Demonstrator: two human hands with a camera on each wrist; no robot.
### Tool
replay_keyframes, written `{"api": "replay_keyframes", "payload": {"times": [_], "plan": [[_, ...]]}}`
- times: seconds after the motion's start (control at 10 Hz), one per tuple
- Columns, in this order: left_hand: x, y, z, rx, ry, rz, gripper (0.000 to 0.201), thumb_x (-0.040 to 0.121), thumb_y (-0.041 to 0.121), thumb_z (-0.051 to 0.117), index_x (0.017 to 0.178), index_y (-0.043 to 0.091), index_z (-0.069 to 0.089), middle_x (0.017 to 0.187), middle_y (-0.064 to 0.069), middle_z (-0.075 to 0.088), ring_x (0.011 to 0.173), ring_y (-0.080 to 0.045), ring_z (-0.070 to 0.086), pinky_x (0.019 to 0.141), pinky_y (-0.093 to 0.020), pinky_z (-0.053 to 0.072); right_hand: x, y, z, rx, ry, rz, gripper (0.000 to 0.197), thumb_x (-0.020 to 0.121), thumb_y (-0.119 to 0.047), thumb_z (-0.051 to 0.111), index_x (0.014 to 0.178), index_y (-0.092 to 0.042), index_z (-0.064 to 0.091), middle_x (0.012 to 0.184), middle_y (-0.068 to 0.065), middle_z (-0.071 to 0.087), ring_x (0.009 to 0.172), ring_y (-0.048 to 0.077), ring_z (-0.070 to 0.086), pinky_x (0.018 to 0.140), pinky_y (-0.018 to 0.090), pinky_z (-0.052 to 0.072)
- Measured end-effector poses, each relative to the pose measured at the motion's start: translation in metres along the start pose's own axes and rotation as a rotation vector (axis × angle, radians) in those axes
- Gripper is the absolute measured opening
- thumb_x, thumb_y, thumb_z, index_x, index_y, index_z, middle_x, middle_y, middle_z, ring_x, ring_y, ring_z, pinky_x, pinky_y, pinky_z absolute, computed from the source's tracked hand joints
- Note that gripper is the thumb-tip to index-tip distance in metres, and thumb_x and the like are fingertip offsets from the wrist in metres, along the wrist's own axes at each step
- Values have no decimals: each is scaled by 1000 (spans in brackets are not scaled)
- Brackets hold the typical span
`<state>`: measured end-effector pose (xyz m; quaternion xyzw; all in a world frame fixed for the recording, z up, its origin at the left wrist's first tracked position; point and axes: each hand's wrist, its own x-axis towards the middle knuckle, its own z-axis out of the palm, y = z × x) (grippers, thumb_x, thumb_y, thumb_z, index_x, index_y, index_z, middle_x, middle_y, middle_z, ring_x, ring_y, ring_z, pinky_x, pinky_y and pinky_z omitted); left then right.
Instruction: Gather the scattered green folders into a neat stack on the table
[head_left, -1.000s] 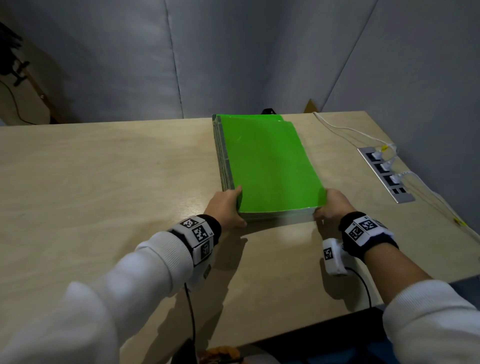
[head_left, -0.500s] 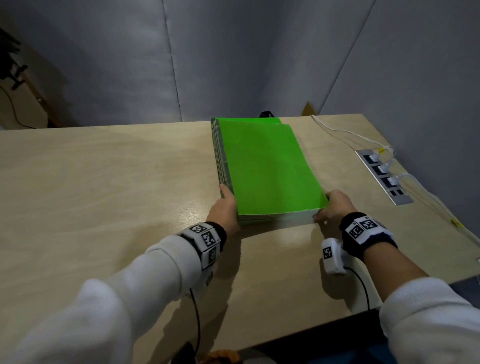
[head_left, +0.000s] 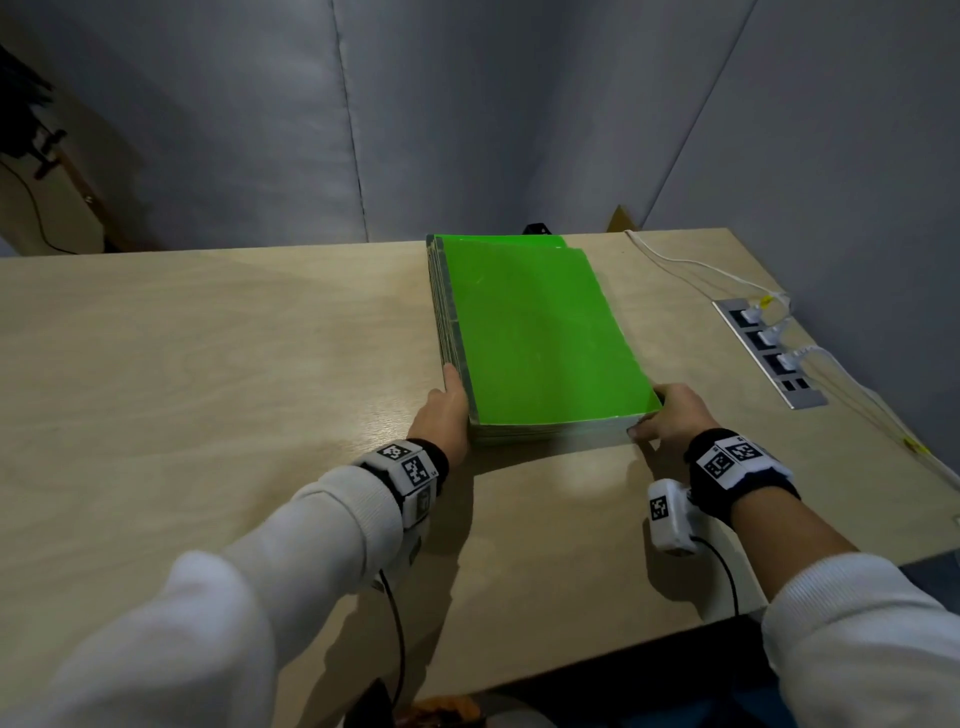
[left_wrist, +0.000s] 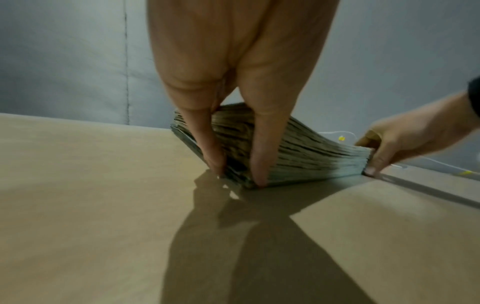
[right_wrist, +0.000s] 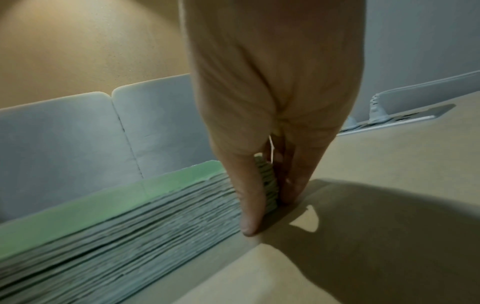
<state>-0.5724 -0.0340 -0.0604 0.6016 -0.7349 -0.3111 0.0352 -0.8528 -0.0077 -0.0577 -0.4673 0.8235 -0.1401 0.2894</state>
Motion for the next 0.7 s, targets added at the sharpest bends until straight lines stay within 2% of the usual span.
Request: {"api": "replay_keyframes", "payload": {"times": [0.1, 0.2, 0.3, 0.4, 0.5, 0.6, 0.7], "plan": [[0, -4, -10, -121, -48, -32, 104, 72, 0, 74, 150, 9, 5, 133, -29, 46, 115, -43, 53, 86, -39, 46, -4, 3, 2, 40, 18, 8, 47, 65, 8, 76, 110, 5, 63, 103, 23, 68, 102, 36, 64, 84, 38, 50], [-3, -7, -18, -220, -100, -43, 112, 69, -3, 77, 151, 13, 3, 133, -27, 51, 117, -40, 54, 85, -37, 47, -10, 1, 8, 41, 23, 42, 40, 69, 7, 73, 107, 8, 62, 94, 18, 63, 102, 36, 62, 75, 31, 43], [-3, -12, -22, -256, -144, -47, 113, 70, -3, 76, 152, 18, 1, 131, -25, 54, 114, -39, 57, 85, -38, 49, -12, 1, 12, 62, 39, 73, 38, 71, 7, 71, 108, 10, 61, 105, 24, 65, 104, 35, 61, 75, 29, 41], [-7, -12, -27, -221, -184, -54, 99, 77, 4, 73, 150, 10, 7, 137, -23, 50, 118, -36, 55, 86, -34, 47, -17, -4, 12, 5, 57, 94, 41, 71, 5, 72, 110, 10, 59, 112, 26, 64, 104, 36, 61, 80, 34, 48], [-9, -12, -29, -213, -206, -78, 88, 82, 12, 69, 148, 3, 12, 139, -22, 48, 120, -35, 53, 91, -35, 46, -23, -13, 14, -100, 106, 124, 45, 77, -1, 68, 118, 8, 52, 128, 26, 49, 116, 38, 51, 96, 39, 45], [-15, -12, -35, -193, -275, -119, 65, 85, 17, 67, 135, -2, 30, 114, -20, 61, 100, -34, 60, 78, -40, 49, -43, -35, 11, -189, 135, 107, 45, 83, 4, 53, 126, 7, 40, 137, 23, 29, 128, 39, 30, 108, 41, 31], [-22, -14, -48, -151, -334, -111, 21, 89, 20, 62, 84, 7, 47, 88, -14, 59, 77, -26, 56, 65, -32, 48, -58, -65, 7, -216, 165, -1, 50, 81, 7, 49, 130, 6, 38, 138, 23, 27, 129, 38, 28, 108, 44, 31]]}}
